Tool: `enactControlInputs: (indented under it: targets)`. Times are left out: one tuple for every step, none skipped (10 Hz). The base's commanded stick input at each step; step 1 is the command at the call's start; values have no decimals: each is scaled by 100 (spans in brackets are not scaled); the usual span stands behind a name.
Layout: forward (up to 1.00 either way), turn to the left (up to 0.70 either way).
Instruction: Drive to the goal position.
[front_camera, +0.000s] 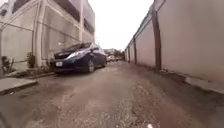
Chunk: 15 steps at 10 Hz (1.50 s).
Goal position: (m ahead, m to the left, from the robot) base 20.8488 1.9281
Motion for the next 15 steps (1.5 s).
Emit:
enactControlInputs:
  targets:
    - [70,0]
    - [70,0]
    - [70,0]
    - [70,0]
    - [70,0]
    - [70,0]
    - [70,0]
    - [70,0]
    - [70,0]
    - [70,-6]
    - [70,-26]
    - [70,-30]
    - [70,-19]
    - [70,-9]
    - [70,-2]
